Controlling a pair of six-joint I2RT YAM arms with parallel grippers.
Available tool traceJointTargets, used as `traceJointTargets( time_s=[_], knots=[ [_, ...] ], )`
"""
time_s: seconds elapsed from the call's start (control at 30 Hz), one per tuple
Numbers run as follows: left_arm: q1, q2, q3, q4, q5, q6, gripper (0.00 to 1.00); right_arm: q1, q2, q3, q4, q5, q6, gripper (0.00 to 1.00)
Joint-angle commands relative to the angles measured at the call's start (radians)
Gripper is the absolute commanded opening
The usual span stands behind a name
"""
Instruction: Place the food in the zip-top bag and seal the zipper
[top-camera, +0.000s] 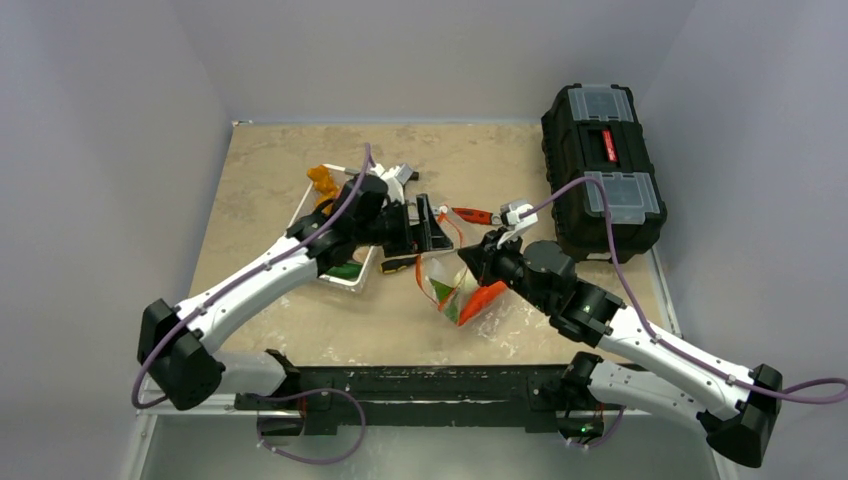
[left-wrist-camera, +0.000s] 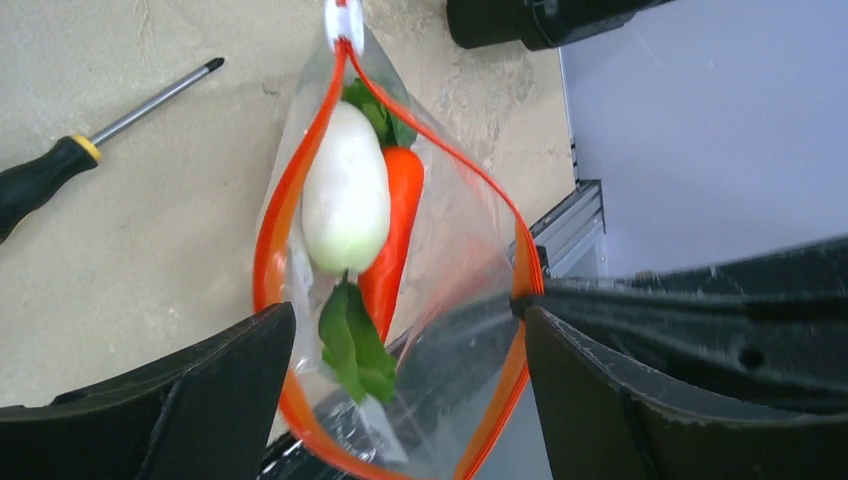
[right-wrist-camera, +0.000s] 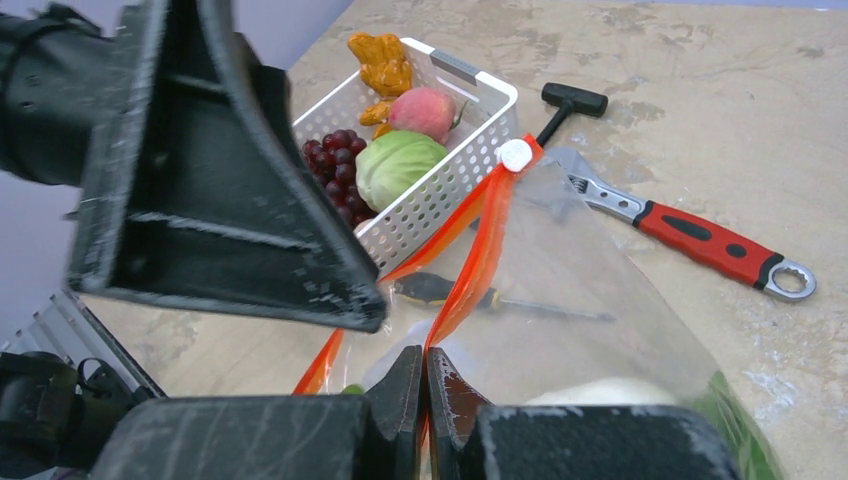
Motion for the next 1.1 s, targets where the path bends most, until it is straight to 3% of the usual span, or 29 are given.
traceJointTargets(
  time_s=[0.0, 0.1, 0.27, 0.47, 0.6, 0.7, 0.77, 0.87, 1.07],
  knots=[
    [0.0, -0.126, -0.066, 0.004, 0.01, 0.048, 0.79, 0.006, -0.001, 0.015, 0.025, 0.002, -0.015, 0.0],
    [-0.002, -0.163, -0.095, -0.027, 0.011, 0.061, 0.68, 0.007, 0.005, 0.018, 0.022, -0.006, -0.014, 0.0],
    [-0.008, -0.148, -0.129, -0.04, -0.003, 0.066, 0.85, 0.006, 0.001, 0.026, -0.008, -0.006, -0.016, 0.0],
    [-0.068, -0.071, -0.093, 0.014, 0.0, 0.057, 0.81, 0.006, 0.041, 0.098, -0.126, 0.009, -0.026, 0.0],
    [-0.09, 0.001, -0.04, 0.015, 0.002, 0.067, 0.58, 0.006, 0.067, 0.167, -0.247, 0.056, -0.019, 0.0],
    [-0.094, 0.037, -0.008, 0.018, 0.013, 0.073, 0.25, 0.006, 0.106, 0.23, -0.347, 0.067, -0.026, 0.0],
    [-0.107, 0.035, 0.016, 0.016, 0.012, 0.086, 0.11, 0.006, 0.119, 0.263, -0.407, 0.086, -0.032, 0.0],
    [-0.126, 0.031, 0.064, -0.013, 0.001, 0.105, 0.02, 0.006, 0.14, 0.308, -0.516, 0.148, -0.036, 0.05],
    [-0.147, 0.038, 0.106, 0.001, 0.026, 0.088, 0.0, 0.006, 0.221, 0.369, -0.657, 0.214, -0.024, 0.39]
  ],
)
